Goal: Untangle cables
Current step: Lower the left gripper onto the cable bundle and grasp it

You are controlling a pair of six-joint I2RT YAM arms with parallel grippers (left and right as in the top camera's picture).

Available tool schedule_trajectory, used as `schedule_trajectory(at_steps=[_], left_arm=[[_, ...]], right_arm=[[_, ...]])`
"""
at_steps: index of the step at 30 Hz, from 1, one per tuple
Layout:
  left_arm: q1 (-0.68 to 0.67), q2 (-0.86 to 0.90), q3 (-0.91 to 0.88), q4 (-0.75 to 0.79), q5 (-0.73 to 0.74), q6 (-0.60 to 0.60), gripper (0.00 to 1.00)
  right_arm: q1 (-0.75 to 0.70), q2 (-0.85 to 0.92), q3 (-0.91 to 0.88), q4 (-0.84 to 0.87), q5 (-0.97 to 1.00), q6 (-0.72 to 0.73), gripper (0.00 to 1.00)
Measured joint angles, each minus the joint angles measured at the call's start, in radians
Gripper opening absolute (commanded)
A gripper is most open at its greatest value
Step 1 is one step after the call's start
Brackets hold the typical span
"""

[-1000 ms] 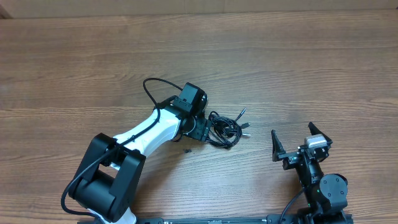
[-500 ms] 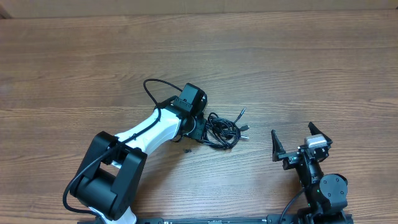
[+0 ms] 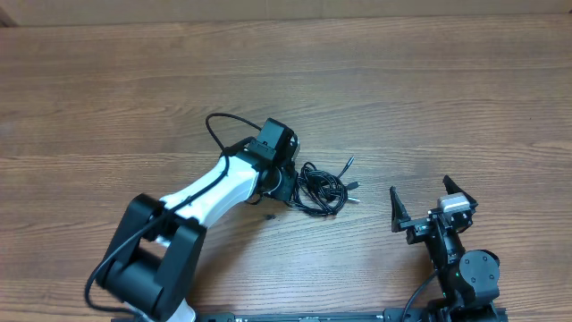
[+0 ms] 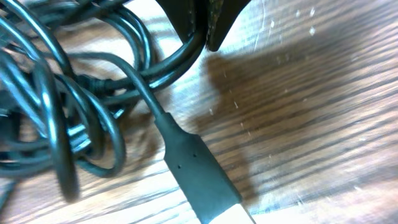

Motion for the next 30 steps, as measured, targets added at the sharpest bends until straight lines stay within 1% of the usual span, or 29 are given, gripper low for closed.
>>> schedule_trajectory(at_steps=[13,23,30], left_arm=[[0.0,-0.322,0.016,-0.097,0.002,0.119,0.04],[0.0,-0.463,0.016,-0.19,-0.001,0.182,0.04],[0.0,-0.557,0.016,-0.252,-0.001,0.203,0.04]], right_arm=[[0.0,0.0,0.0,0.001,0.0,0.0,1.0],[0.0,0.0,0.0,0.0,0.0,0.0,1.0],[0.0,0.0,0.0,0.001,0.0,0.0,1.0]])
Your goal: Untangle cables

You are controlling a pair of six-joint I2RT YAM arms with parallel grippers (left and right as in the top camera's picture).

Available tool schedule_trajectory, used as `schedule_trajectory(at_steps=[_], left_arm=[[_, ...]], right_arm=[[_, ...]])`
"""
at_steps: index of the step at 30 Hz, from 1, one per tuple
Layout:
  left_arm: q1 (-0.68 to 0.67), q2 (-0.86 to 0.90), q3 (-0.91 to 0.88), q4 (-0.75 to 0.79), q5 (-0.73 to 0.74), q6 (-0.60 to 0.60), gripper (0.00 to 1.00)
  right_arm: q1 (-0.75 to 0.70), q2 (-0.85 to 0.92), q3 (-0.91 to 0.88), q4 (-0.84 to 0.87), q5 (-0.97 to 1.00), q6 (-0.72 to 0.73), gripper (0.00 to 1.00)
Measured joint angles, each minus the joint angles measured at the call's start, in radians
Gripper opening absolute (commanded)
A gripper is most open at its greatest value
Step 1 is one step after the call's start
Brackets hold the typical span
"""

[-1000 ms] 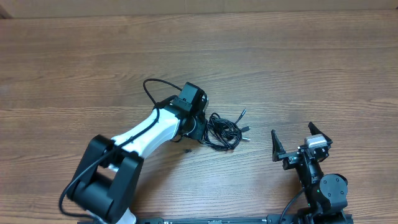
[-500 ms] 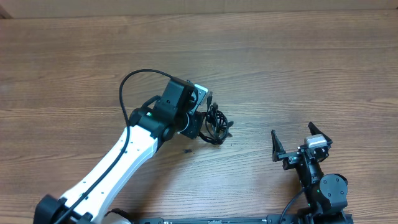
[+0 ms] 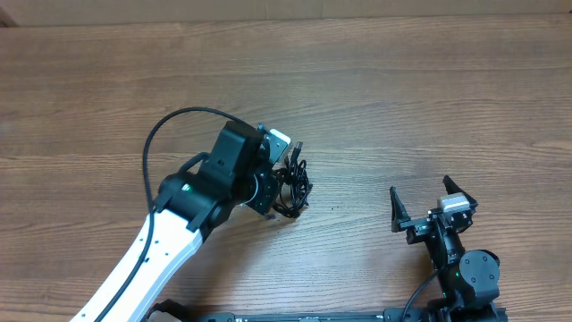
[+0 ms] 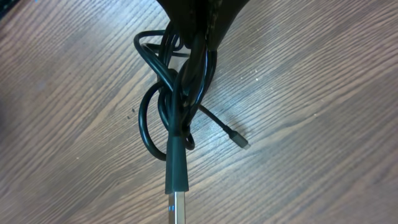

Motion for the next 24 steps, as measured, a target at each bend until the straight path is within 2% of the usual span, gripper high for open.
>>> schedule_trajectory(at_steps=[7,15,20,24], left_arm=[[0.0,-0.095,0.0,0.004,0.004,0.0,0.04],[0.0,-0.123,0.0,0.046,0.057,0.0,0.04],[0.0,-0.123,0.0,0.066,0.099,0.0,0.04],[0.0,-0.123,0.0,0.087,0.133,0.0,0.04]], right_arm=[[0.0,0.0,0.0,0.007,-0.019,0.019,1.0],[0.0,0.0,0.007,0.027,-0.132,0.154,1.0],[0.0,0.0,0.115,-0.142,-0.199,0.195,1.0],[0.0,0.007,0.295,-0.359,-0.219,0.214,1.0]])
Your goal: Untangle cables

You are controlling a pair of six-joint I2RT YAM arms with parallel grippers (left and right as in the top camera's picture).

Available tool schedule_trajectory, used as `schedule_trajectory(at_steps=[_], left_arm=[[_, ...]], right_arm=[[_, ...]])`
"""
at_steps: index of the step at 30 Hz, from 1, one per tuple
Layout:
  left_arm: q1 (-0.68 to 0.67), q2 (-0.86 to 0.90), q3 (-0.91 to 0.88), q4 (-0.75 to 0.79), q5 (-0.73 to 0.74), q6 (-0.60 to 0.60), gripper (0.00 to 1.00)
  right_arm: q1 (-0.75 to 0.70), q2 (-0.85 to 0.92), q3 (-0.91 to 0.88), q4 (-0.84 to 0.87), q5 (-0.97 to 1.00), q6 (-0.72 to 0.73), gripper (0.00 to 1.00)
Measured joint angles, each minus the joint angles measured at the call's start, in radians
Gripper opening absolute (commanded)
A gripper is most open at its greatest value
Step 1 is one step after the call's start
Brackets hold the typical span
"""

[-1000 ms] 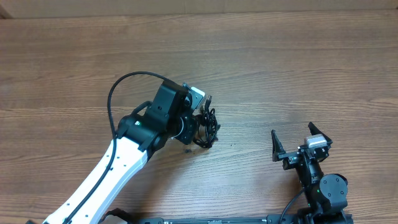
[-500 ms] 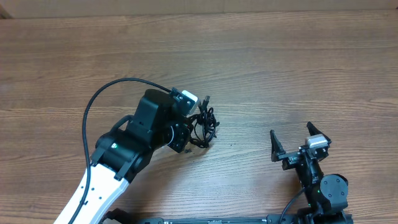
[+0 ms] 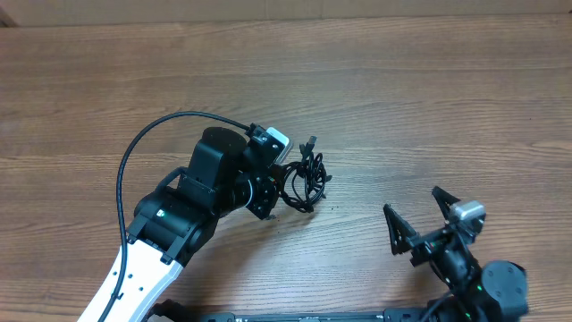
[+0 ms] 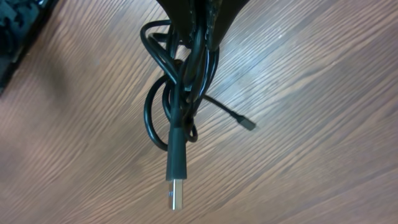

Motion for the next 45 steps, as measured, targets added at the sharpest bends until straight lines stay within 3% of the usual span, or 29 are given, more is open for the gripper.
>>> schedule_trajectory(at_steps=[6,16,25,32,37,45], left_arm=[[0.0,0.0,0.0,0.038,0.065,0.0,0.04],[0.0,0.0,0.0,0.06,0.184,0.005,0.04],[0.007,0.0,0.0,0.04,0.337,0.16,0.04],[0.129,-0.031,0.0,0.018,0.485,0.261,0.04],[0.267,-0.068,0.001,0.018,0.679,0.29,0.04],[0.283,-0.068,0.002,-0.005,0.838,0.293,0.04]], right_arm=[[0.0,0.068,0.161,-0.105,-0.039,0.003,1.0],[0.0,0.149,0.181,0.01,-0.379,-0.008,1.0],[0.0,0.151,0.181,0.012,-0.441,-0.002,1.0],[0.0,0.244,0.181,0.011,-0.414,0.013,1.0],[0.0,0.342,0.181,0.015,-0.414,-0.002,1.0],[0.0,0.497,0.181,0.103,-0.552,-0.09,1.0]])
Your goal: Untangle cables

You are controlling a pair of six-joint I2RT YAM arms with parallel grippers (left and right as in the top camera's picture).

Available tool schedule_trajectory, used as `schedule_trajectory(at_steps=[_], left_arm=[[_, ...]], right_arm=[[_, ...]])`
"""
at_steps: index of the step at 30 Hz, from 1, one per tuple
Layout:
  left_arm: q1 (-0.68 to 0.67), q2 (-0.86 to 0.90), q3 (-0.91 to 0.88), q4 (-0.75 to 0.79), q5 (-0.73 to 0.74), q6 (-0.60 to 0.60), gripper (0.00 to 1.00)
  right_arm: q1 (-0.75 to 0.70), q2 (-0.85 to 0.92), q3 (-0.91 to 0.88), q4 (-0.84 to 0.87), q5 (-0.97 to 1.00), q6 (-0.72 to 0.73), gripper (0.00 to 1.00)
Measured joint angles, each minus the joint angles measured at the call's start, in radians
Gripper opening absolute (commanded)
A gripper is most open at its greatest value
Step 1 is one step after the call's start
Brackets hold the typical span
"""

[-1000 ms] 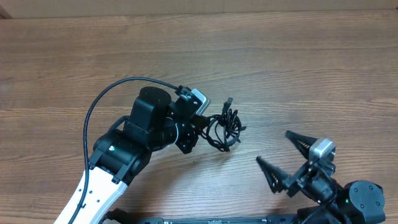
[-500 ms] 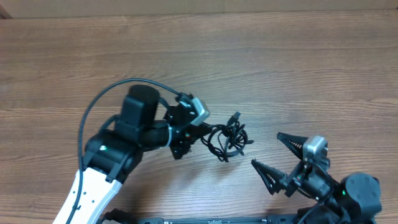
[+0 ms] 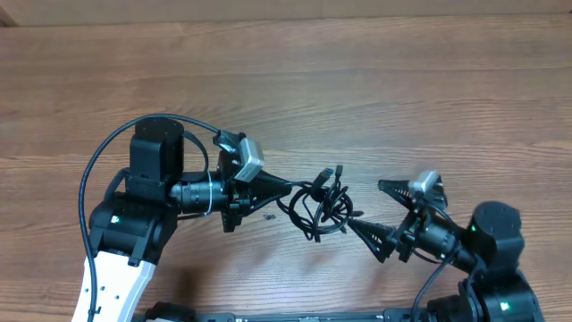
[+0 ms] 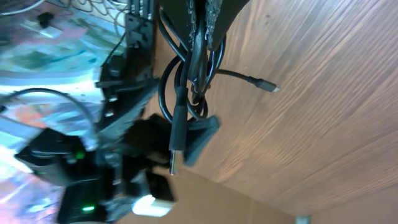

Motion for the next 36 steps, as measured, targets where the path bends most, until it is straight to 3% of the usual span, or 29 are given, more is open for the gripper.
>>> schedule_trajectory(at_steps=[8,11,13,16,19,26,36], left_arm=[[0.0,0.0,0.0,0.0,0.051,0.0,0.04],[0.0,0.0,0.0,0.0,0.05,0.0,0.04],[0.0,0.0,0.0,0.0,0.05,0.0,0.04],[0.0,0.0,0.0,0.0,0.045,0.0,0.04],[0.0,0.0,0.0,0.0,0.031,0.0,0.04],[0.0,0.0,0.0,0.0,0.0,0.0,0.04],[0.0,0.0,0.0,0.004,-0.003,0.0,0.04]], right_arm=[[0.0,0.164,0.0,0.061,-0.131,-0.094,0.99],[0.0,0.221,0.0,0.111,-0.2,-0.108,0.9],[0.0,0.253,0.0,0.131,-0.237,-0.12,0.82],[0.0,0.286,0.0,0.136,-0.272,-0.119,0.54],[0.0,0.304,0.0,0.135,-0.291,-0.125,0.33],[0.0,0.307,0.0,0.157,-0.328,-0.125,0.09],[0.0,0.307,0.0,0.172,-0.359,-0.128,0.04]])
